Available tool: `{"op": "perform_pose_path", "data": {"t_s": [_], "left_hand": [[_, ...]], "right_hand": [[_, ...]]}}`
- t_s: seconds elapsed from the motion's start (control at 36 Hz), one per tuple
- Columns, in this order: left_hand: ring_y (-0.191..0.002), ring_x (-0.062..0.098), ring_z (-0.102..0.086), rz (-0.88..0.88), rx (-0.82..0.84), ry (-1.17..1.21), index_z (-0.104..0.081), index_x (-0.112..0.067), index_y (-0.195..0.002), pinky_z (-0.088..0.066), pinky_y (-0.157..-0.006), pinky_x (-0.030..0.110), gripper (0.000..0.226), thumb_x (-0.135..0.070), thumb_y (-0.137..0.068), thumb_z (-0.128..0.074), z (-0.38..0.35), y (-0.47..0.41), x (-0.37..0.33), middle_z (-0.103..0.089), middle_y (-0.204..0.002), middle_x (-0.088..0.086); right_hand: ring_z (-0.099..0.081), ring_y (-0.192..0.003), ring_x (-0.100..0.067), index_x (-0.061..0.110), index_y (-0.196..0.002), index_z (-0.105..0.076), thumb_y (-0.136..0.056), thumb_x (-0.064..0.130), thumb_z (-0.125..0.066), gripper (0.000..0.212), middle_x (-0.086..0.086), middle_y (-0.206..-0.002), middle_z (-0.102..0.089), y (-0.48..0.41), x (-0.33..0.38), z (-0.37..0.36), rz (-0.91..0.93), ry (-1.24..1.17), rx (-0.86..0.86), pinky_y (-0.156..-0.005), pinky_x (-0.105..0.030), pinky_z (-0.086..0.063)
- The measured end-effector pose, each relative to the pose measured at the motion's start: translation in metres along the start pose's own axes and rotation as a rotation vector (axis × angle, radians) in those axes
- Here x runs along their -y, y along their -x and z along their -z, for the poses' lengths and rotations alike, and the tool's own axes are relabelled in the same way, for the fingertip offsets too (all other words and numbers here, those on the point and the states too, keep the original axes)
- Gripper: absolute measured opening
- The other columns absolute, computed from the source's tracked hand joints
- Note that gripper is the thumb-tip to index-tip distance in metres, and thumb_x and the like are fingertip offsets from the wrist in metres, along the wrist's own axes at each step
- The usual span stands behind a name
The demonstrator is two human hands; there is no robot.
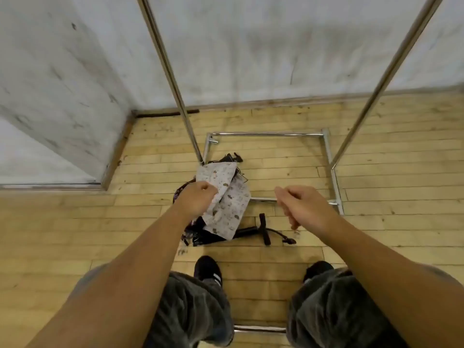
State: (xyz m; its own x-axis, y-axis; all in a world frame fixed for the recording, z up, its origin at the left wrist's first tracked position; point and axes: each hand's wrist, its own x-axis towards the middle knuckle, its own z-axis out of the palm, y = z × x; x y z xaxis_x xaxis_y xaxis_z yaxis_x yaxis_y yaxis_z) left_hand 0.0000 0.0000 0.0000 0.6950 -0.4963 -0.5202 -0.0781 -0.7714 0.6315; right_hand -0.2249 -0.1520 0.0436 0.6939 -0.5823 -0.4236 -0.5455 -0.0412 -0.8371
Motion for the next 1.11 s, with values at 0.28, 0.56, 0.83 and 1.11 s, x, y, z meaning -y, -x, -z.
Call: {"op": "perform_pose_path", "data": {"t_s": [0.28, 0.56, 0.83, 1.11], "left_hand": [[-0.131, 0.029, -0.052, 0.106, 0.197, -0.451, -0.069, -0.029, -0.127, -0.045, -0.105, 0.038, 0.044, -0.046, -0.091, -0.051, -0.058, -0.104, 0.058, -0.057, -0.142, 0.005], [-0.154, 0.035, -0.015, 0.165, 0.342, -0.934, -0.029, -0.025, -0.160, -0.026, -0.120, 0.046, 0.063, -0.052, -0.103, -0.031, -0.089, -0.175, 0.108, -0.011, -0.167, 0.018], [-0.078, 0.037, -0.063, -0.043, -0.056, -0.512, -0.059, -0.008, -0.071, -0.044, -0.062, 0.033, 0.028, -0.021, -0.095, -0.053, -0.064, -0.149, 0.048, -0.061, -0.078, 0.010], [-0.100, 0.017, -0.066, -0.222, -0.191, -0.277, -0.068, -0.020, -0.131, -0.047, -0.082, 0.025, 0.033, -0.027, -0.100, -0.059, -0.011, -0.046, -0.064, -0.062, -0.136, -0.001]], "right_hand": [[-0.061, -0.069, -0.007, 0.026, -0.091, -0.065, -0.103, 0.046, -0.051, 0.027, 0.006, -0.083, -0.066, -0.053, -0.042, -0.011, -0.153, 0.306, 0.210, -0.067, -0.025, -0.053], [-0.063, -0.094, -0.005, 0.032, -0.109, -0.064, -0.101, 0.055, -0.049, 0.029, 0.009, -0.102, -0.067, -0.046, -0.052, -0.008, -0.254, 0.497, 0.493, -0.091, -0.032, -0.057], [-0.067, -0.093, -0.018, 0.020, -0.110, -0.067, -0.101, 0.053, -0.048, 0.040, -0.003, -0.106, -0.071, -0.034, -0.056, -0.006, -0.242, 0.586, 0.448, -0.088, -0.041, -0.058], [-0.063, -0.098, -0.017, 0.021, -0.119, -0.063, -0.101, 0.055, -0.048, 0.041, -0.002, -0.111, -0.068, -0.007, -0.033, 0.005, -0.195, 0.657, 0.367, -0.092, -0.039, -0.057]]}}
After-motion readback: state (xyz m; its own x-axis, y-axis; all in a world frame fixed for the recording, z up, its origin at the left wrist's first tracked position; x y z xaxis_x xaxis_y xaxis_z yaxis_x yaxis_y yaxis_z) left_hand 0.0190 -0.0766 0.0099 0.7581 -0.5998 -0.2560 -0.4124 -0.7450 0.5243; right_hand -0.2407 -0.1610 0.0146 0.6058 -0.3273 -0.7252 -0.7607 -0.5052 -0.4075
